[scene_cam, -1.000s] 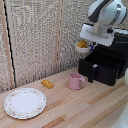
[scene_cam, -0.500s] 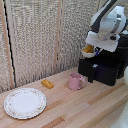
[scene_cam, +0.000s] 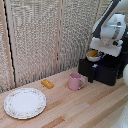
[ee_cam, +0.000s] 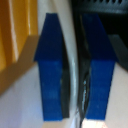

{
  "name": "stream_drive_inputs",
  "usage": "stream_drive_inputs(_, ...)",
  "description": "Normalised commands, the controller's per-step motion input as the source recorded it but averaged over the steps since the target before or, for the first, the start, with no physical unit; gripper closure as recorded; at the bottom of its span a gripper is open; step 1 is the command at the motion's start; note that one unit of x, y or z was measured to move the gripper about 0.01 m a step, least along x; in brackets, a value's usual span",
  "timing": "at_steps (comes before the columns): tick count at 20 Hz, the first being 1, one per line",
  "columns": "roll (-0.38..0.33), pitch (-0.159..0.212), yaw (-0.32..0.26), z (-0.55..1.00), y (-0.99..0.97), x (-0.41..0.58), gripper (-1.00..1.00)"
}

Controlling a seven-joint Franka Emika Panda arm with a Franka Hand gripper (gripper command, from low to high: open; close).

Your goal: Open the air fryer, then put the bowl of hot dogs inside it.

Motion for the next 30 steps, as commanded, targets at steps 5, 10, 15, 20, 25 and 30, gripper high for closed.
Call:
stream_drive_inputs(5,0.015,0.003,-0.022,-0.09,-0.38,0.205,1.00)
stream_drive_inputs(10,0.001,-0.008,-0.081,-0.12,-0.03,0.213,1.00)
stream_drive_inputs(15,-0.050,0.027,-0.051,-0.14,-0.09,0.062,1.00)
stream_drive_inputs(20,-0.129,0.076,0.000,-0.22,-0.11,0.107,1.00)
stream_drive_inputs(25,-0.026,0.016,-0.003,-0.04,-0.02,0.112,-1.00)
stream_drive_inputs(30,0.084,0.057,-0.006,0.65,-0.01,0.000,-1.00)
